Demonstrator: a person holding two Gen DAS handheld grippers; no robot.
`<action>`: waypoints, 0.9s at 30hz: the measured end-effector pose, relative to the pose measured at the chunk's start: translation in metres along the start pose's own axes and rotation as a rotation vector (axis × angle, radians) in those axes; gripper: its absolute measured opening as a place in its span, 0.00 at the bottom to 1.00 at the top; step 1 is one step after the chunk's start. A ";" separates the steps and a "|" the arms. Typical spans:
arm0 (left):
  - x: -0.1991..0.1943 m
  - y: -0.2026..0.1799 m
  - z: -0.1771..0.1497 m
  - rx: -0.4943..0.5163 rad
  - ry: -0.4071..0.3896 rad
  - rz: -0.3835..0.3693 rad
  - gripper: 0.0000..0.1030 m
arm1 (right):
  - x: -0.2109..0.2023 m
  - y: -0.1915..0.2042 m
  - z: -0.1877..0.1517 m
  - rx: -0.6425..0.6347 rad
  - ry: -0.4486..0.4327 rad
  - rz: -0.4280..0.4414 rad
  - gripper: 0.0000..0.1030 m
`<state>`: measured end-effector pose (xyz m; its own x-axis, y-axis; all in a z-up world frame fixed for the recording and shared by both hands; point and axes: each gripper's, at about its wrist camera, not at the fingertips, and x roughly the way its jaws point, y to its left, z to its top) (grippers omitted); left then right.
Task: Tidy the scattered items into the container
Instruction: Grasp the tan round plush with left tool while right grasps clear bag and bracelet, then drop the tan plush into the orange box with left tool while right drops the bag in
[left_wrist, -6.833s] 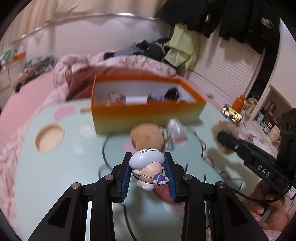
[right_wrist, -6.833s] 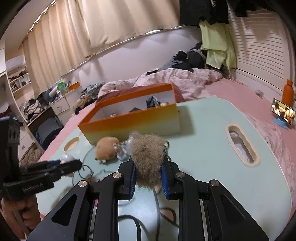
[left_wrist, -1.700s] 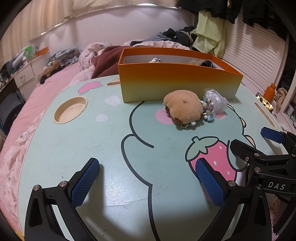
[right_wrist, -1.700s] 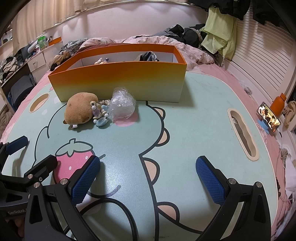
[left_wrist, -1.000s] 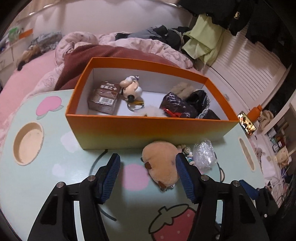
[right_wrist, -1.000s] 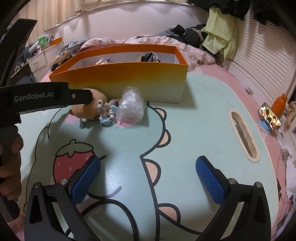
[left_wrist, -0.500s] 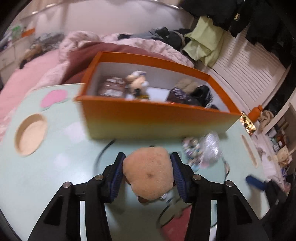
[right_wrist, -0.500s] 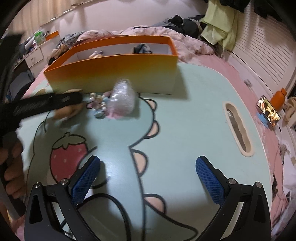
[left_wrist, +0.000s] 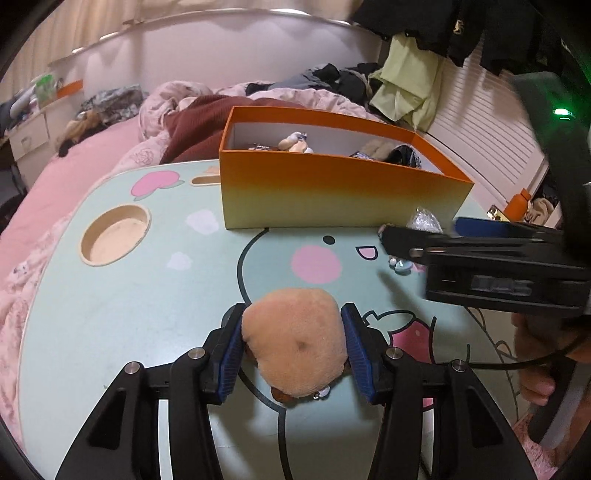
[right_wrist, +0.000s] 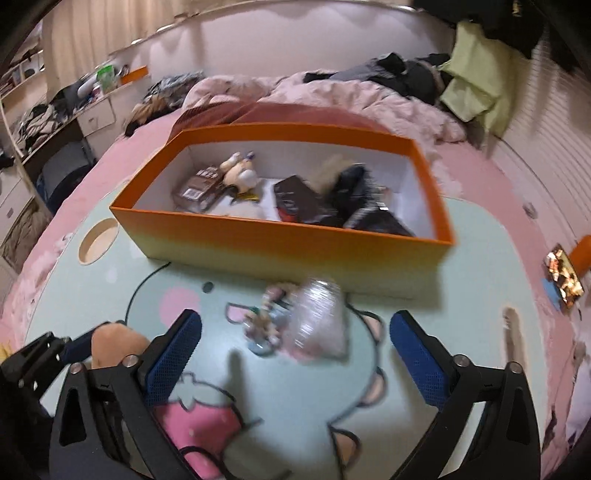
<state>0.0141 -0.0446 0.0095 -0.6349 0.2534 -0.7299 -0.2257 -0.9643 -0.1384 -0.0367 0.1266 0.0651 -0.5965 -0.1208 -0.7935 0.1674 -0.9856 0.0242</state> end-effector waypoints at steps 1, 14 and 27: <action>0.000 0.000 0.000 -0.001 -0.001 -0.002 0.48 | 0.006 0.004 0.001 -0.010 0.019 -0.016 0.79; -0.001 0.002 0.009 -0.013 0.015 -0.045 0.46 | 0.026 -0.020 -0.031 0.030 -0.075 0.078 0.34; -0.056 0.011 0.127 -0.007 -0.064 -0.203 0.45 | -0.014 -0.057 0.025 0.056 -0.247 0.143 0.34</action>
<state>-0.0469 -0.0598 0.1335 -0.6226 0.4470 -0.6423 -0.3489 -0.8933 -0.2835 -0.0579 0.1810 0.0899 -0.7442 -0.2776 -0.6075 0.2243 -0.9606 0.1642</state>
